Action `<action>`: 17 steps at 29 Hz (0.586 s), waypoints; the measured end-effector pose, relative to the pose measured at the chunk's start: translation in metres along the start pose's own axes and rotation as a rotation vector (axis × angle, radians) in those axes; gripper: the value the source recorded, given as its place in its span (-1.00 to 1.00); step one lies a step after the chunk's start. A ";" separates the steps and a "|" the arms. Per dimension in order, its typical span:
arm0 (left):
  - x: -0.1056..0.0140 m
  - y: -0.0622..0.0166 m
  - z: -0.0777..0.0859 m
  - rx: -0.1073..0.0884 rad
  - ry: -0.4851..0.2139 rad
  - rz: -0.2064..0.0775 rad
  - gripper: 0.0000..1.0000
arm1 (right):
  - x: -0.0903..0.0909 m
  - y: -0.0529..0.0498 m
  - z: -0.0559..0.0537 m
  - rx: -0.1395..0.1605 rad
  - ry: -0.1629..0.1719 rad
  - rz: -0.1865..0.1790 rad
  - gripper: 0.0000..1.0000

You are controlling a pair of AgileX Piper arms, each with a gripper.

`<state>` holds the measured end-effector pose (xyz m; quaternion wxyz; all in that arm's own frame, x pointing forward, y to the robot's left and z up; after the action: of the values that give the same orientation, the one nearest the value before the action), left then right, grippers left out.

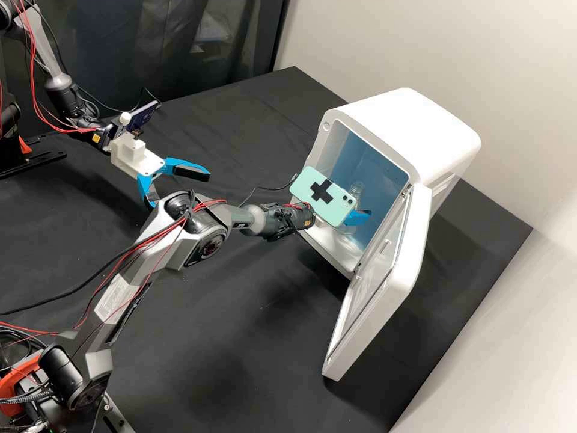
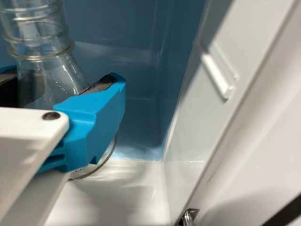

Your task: Place the flask in the incubator

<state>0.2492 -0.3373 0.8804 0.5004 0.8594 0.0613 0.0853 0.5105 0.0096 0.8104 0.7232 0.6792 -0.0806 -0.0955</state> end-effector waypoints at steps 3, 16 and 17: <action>0.000 0.0000 0.000 0.015 0.003 0.002 1.00 | 0.004 -0.005 0.000 -0.010 -0.012 -0.008 -1.00; 0.000 0.0001 0.000 0.014 0.005 0.003 1.00 | 0.012 -0.025 0.001 -0.116 -0.077 -0.053 -1.00; 0.000 0.0001 0.000 0.014 0.005 0.003 1.00 | 0.012 -0.025 0.000 -0.124 -0.077 -0.049 -1.00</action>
<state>0.2495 -0.3375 0.8804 0.4941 0.8628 0.0619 0.0875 0.5219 0.0051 0.7857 0.7576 0.6308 -0.0857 -0.1443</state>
